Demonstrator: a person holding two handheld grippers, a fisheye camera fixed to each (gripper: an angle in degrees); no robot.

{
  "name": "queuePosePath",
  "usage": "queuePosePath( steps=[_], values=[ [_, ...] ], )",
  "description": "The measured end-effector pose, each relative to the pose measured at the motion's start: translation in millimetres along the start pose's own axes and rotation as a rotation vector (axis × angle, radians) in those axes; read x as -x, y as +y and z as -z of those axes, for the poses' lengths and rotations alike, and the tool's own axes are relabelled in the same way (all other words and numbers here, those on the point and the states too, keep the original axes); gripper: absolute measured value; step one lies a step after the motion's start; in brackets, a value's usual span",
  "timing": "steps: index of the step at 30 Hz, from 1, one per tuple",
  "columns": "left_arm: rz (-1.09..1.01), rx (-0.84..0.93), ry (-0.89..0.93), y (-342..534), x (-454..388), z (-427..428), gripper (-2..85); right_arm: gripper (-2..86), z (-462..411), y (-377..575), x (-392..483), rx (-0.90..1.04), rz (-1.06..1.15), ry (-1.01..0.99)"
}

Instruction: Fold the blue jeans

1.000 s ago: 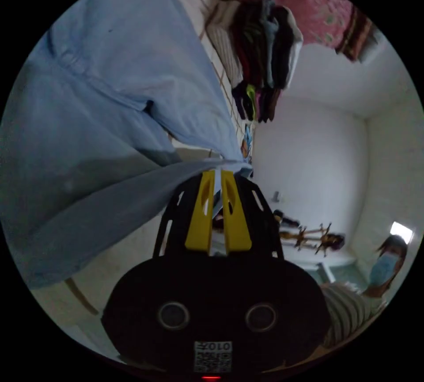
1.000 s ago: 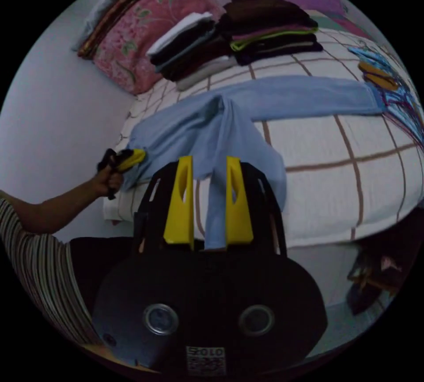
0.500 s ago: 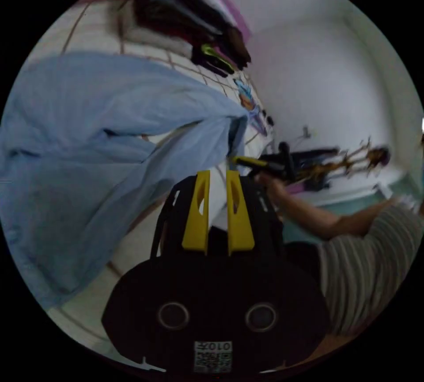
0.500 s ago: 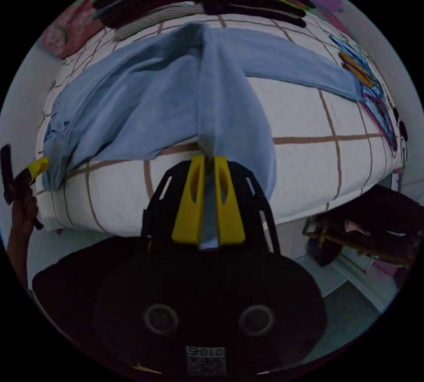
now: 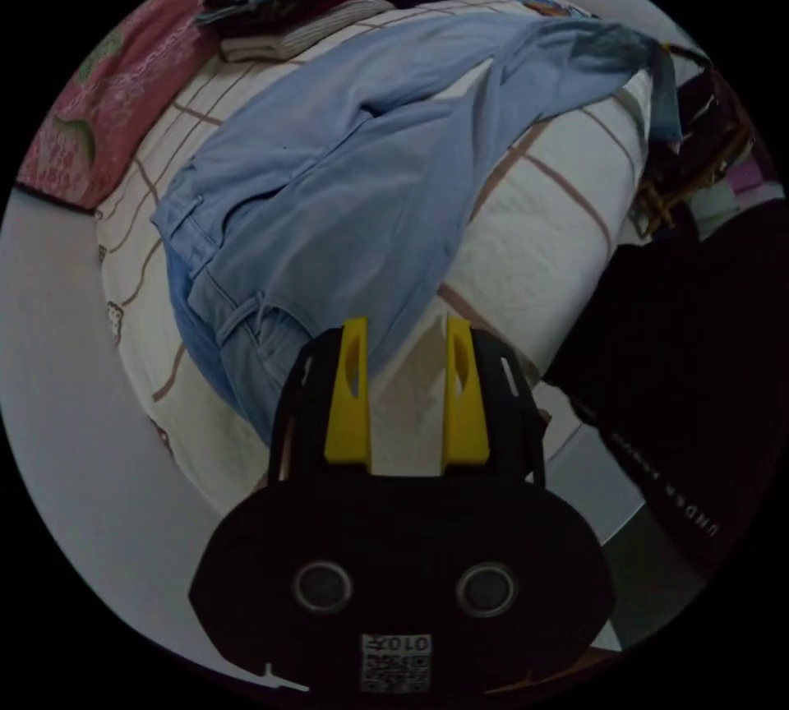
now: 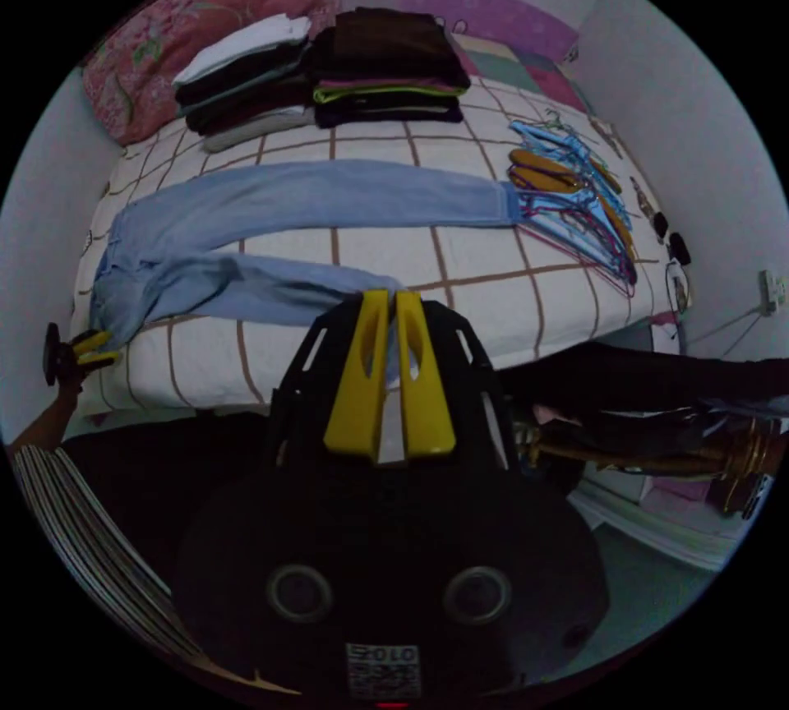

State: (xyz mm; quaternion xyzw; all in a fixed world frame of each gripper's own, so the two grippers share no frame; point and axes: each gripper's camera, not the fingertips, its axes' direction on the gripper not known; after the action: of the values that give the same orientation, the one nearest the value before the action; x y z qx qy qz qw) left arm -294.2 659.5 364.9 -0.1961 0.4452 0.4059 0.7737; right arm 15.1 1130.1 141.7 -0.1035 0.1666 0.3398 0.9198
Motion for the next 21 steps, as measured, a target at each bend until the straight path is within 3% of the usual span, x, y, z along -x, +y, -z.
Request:
queuePosePath(
  steps=[15,21],
  values=[
    [-0.236,0.068,-0.218,-48.4,-42.2,-16.9,9.7,4.0,45.8,-63.3,17.5,-0.076,0.103,0.099],
    [-0.252,0.096,-0.197,-80.8,-34.2,-24.1,5.5,4.1,37.6,-87.9,17.1,-0.069,0.132,0.114]
  ],
)
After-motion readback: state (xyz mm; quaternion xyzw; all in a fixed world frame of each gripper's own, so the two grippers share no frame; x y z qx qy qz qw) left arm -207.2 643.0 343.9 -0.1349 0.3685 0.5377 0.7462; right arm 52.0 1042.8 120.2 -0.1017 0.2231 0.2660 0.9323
